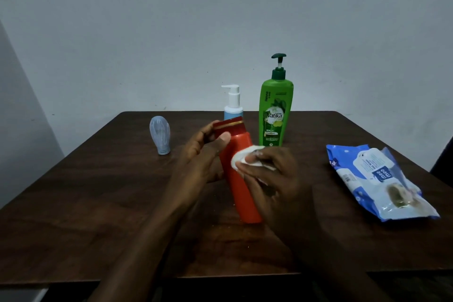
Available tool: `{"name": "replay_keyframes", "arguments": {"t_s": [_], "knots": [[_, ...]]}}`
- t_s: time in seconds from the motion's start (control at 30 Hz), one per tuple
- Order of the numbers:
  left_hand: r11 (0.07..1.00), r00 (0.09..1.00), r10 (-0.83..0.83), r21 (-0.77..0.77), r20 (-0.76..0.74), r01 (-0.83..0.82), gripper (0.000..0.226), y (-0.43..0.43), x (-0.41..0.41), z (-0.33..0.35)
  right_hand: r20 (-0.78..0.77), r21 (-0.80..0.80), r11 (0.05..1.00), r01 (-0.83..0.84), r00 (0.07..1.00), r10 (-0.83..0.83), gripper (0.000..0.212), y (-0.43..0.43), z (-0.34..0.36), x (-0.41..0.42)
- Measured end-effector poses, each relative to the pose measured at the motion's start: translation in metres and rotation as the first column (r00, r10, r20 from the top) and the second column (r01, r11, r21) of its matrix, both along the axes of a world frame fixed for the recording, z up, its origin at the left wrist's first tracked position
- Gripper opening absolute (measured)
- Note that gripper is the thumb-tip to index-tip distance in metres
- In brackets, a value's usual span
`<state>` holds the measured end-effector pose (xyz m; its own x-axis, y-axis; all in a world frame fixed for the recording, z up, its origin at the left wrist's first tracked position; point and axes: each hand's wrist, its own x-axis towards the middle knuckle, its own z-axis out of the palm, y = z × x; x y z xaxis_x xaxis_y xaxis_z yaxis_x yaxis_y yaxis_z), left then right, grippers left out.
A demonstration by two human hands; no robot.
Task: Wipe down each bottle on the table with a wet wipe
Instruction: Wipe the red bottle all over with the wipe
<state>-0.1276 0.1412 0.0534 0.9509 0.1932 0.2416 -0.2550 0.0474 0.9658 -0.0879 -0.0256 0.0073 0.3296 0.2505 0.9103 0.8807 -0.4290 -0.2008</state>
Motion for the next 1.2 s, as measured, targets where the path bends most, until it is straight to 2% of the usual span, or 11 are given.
{"name": "replay_keyframes", "arguments": {"t_s": [0.17,0.27,0.33,0.4,0.53,0.67,0.77,0.87,1.03,1.1,1.2], "knots": [[0.987,0.987,0.132,-0.075,-0.095,-0.139,0.065,-0.005,0.002,0.016,0.007,-0.051,0.99,-0.134,0.991,0.135,0.027,-0.007,-0.006,-0.005],[0.974,0.969,0.217,-0.038,-0.116,-0.222,0.055,-0.008,0.009,0.019,-0.026,-0.034,0.968,-0.249,0.968,0.248,0.024,-0.007,0.004,-0.007],[0.969,0.962,0.244,-0.012,-0.122,-0.247,0.06,-0.006,0.012,0.019,-0.067,-0.031,0.948,-0.318,0.947,0.315,0.022,-0.005,0.008,-0.006],[0.984,0.978,0.166,-0.041,-0.125,-0.172,0.065,-0.003,0.013,0.016,-0.154,0.053,0.947,-0.318,0.934,0.322,0.017,-0.002,0.008,-0.005],[0.973,0.983,-0.163,-0.181,-0.088,0.146,0.044,0.01,0.009,0.016,-0.307,0.226,0.936,-0.268,0.893,0.33,0.018,0.013,0.019,-0.001],[0.906,0.924,-0.377,-0.234,-0.068,0.352,0.068,0.028,0.014,0.008,-0.314,0.332,0.897,-0.291,0.863,0.396,0.017,0.033,0.044,0.013],[0.815,0.893,-0.449,-0.413,-0.008,0.406,0.076,0.031,0.022,-0.003,-0.357,0.372,0.892,-0.256,0.848,0.392,0.018,0.042,0.046,0.022],[0.737,0.881,-0.472,-0.529,0.043,0.42,0.066,0.027,0.029,-0.012,-0.425,0.274,0.948,-0.162,0.864,0.27,0.018,0.04,0.031,0.023],[0.727,0.904,-0.427,-0.588,0.019,0.356,0.061,0.027,0.038,-0.025,-0.494,0.069,0.992,-0.103,0.86,0.124,0.023,0.022,0.005,0.004],[0.699,0.9,-0.436,-0.628,0.007,0.343,0.06,0.026,0.042,-0.029,-0.451,-0.029,0.993,-0.111,0.888,0.087,0.023,0.016,-0.003,-0.012],[0.686,0.893,-0.449,-0.641,-0.001,0.345,0.062,0.025,0.046,-0.032,-0.267,-0.186,0.976,-0.114,0.962,0.062,0.019,0.02,-0.008,-0.028]]}}
